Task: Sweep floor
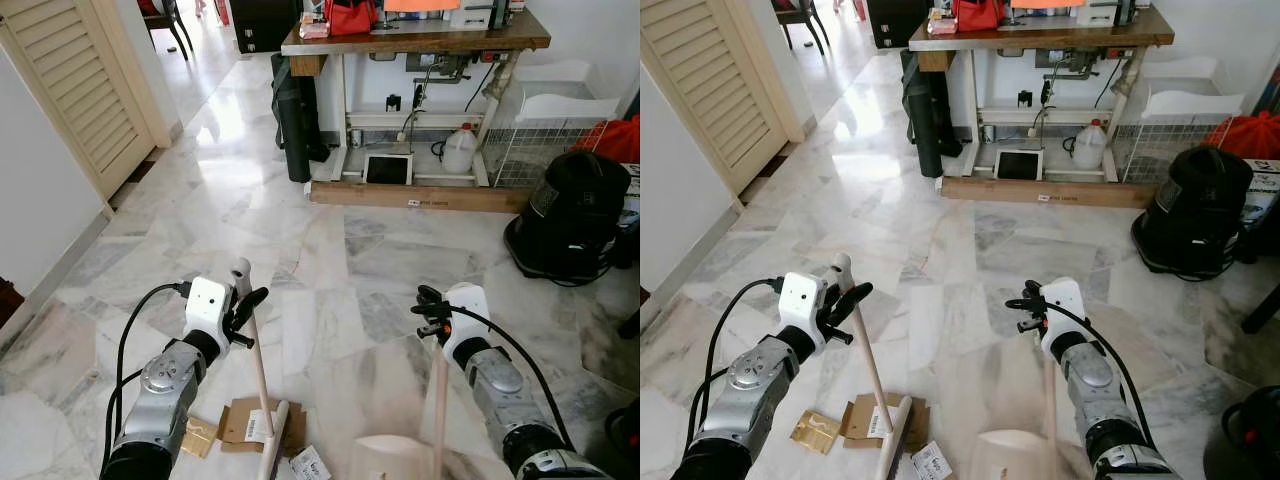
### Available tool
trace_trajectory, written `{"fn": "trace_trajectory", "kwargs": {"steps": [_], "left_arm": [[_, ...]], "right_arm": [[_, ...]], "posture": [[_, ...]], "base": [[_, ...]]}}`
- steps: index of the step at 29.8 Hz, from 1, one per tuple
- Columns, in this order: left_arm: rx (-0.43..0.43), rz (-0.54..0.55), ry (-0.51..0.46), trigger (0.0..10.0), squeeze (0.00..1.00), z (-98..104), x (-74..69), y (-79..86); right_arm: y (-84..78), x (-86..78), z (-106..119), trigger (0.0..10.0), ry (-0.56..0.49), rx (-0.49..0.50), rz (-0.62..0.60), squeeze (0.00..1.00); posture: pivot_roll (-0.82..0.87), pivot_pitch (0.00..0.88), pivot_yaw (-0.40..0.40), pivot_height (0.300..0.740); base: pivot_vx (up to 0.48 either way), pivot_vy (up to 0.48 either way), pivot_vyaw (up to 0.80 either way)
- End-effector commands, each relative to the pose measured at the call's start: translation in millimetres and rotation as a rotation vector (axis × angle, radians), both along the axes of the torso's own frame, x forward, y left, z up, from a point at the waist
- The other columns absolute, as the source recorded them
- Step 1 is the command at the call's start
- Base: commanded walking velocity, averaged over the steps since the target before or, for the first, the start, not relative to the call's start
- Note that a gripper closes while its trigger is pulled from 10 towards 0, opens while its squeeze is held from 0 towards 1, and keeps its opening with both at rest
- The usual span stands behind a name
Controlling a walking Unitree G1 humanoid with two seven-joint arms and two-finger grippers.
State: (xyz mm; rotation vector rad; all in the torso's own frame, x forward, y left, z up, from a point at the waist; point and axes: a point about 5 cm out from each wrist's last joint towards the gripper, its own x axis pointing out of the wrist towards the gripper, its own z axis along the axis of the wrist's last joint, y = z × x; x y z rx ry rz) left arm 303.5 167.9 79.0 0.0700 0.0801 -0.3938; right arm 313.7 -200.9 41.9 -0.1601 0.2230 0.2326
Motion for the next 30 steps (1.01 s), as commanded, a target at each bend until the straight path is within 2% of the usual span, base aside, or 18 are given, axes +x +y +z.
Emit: {"fn": "trace_trajectory", "kwargs": {"steps": [1, 5, 10, 13, 17, 22, 30], "left_arm": [[0.06, -0.013, 0.039, 10.0, 0.0, -5, -1.3, 7.2], [0.127, -0.001, 0.015, 10.0, 0.0, -3, -4.5, 15.9], [0.162, -0.029, 0.019, 10.0, 0.0, -2, -6.7, 17.8], [0.22, 0.005, -0.028, 10.0, 0.0, 5, -5.1, 24.8], [0.235, 0.003, -0.026, 10.0, 0.0, 8, -4.8, 28.1], [0.211, -0.041, 0.044, 10.0, 0.0, -1, -7.2, 24.8], [0.116, -0.013, 0.035, 10.0, 0.0, 1, -3.6, 21.3]], "right_arm": [[1.7, 4.2, 5, 10.0, -0.013, -0.044, 0.036, 0.0], [0.6, 4.5, 7, 10.0, -0.024, -0.057, 0.053, 0.0], [0.9, 4.6, 7, 10.0, -0.021, -0.053, 0.054, 0.0], [3.6, 3.1, 4, 10.0, -0.01, -0.05, 0.061, 0.0], [6.4, 2.4, 3, 10.0, -0.006, -0.037, 0.066, 0.0], [11.8, 0.4, -1, 10.0, 0.01, -0.013, 0.095, 0.0], [15.8, -5.2, -8, 10.0, 0.041, 0.022, 0.121, 0.0]], "posture": [[0.07, 0.0, 0.07, 0.74], [0.07, 0.0, 0.079, 0.74], [0.08, 0.0, 0.081, 0.74], [0.08, 0.0, 0.085, 0.74], [0.09, 0.0, 0.088, 0.74], [0.08, 0.0, 0.091, 0.74], [0.08, 0.0, 0.094, 0.74]], "base": [[0.0, 0.0, 0.0], [0.0, 0.0, 0.0], [0.0, 0.0, 0.0], [0.0, 0.0, 0.0], [0.0, 0.0, 0.0], [0.0, 0.0, 0.0], [0.0, 0.0, 0.0]]}}
